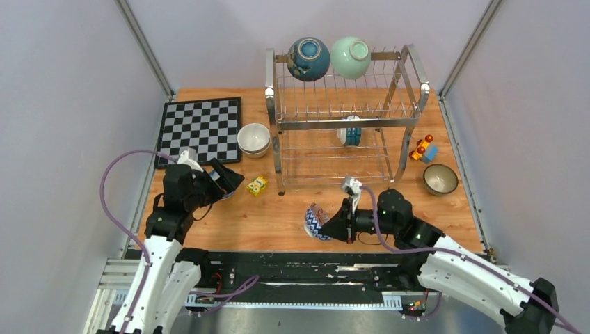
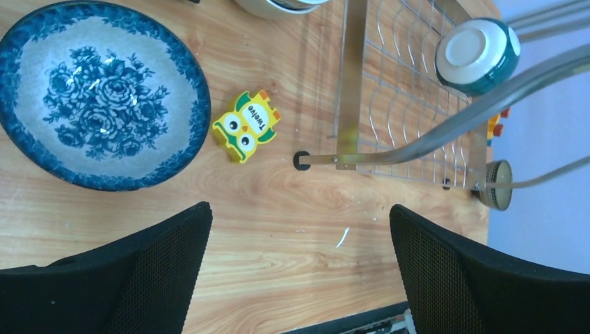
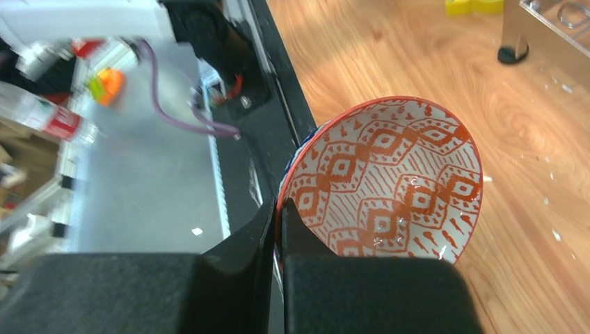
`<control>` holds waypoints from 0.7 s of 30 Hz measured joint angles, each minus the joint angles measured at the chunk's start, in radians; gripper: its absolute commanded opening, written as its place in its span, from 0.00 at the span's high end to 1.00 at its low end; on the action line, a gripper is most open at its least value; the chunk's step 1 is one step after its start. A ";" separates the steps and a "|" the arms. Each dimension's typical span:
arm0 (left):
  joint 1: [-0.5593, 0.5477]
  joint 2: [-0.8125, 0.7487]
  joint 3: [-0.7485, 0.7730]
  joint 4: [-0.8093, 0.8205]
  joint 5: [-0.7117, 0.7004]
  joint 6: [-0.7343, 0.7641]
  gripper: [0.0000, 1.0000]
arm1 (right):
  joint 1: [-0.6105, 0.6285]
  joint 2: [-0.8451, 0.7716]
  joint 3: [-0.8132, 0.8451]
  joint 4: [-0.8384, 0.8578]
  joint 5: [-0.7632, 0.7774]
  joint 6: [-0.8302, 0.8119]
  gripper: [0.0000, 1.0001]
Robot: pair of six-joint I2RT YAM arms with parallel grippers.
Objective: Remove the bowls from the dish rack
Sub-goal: Place the bowl with the bowl.
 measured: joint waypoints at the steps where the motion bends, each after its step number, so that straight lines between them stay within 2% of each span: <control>1: -0.004 0.002 0.000 0.006 0.014 0.011 0.00 | 0.034 -0.001 0.010 -0.039 0.039 -0.023 1.00; 4: -0.061 -0.018 0.005 -0.009 -0.010 0.055 0.00 | 0.170 0.024 0.050 -0.159 0.199 -0.104 1.00; 9: -0.324 -0.029 0.058 -0.075 -0.158 0.095 0.02 | 0.360 0.152 0.123 -0.234 0.425 -0.215 1.00; 13: -0.493 -0.029 0.081 -0.142 -0.308 0.097 0.04 | 0.451 0.273 0.175 -0.260 0.592 -0.305 1.00; 21: -0.699 -0.001 0.085 -0.257 -0.466 0.020 0.05 | 0.576 0.405 0.254 -0.283 0.787 -0.460 1.00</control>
